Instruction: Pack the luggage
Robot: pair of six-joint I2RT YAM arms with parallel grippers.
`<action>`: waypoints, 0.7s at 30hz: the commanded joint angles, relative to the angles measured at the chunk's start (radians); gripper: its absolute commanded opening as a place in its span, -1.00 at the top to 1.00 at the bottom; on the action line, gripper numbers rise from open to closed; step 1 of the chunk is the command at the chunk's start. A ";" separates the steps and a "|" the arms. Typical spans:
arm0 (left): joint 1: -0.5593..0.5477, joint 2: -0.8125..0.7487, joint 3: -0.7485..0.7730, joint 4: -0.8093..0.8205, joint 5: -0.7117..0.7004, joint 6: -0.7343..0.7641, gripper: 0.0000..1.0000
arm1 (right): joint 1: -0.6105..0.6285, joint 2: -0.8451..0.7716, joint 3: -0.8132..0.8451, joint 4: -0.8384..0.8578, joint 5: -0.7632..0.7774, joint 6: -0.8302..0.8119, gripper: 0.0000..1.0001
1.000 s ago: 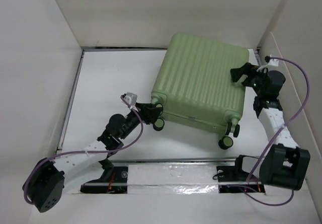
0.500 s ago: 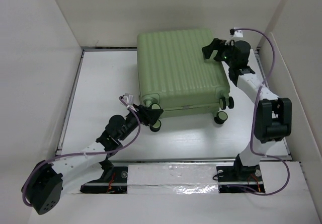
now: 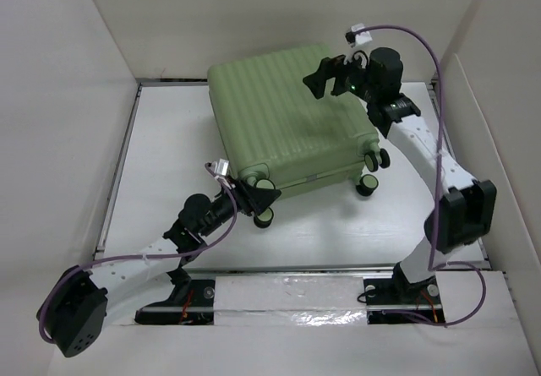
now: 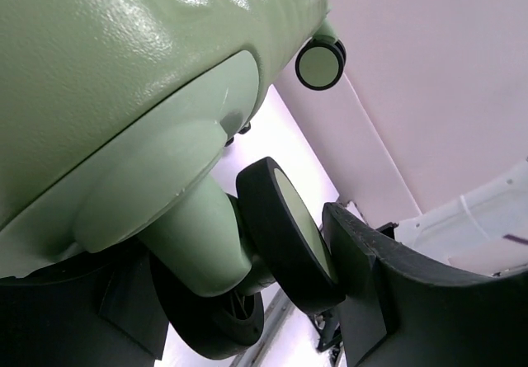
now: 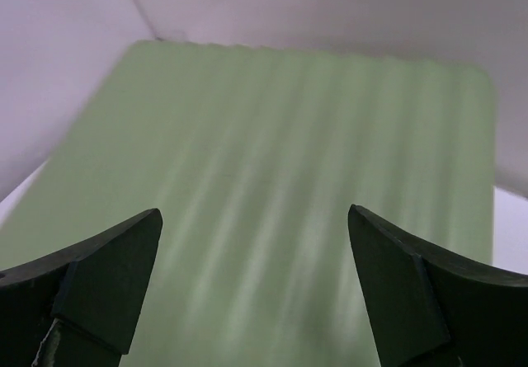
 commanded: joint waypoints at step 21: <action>-0.048 0.169 0.462 -0.186 0.204 0.096 1.00 | 0.488 -1.223 -1.241 -0.042 0.817 0.108 0.81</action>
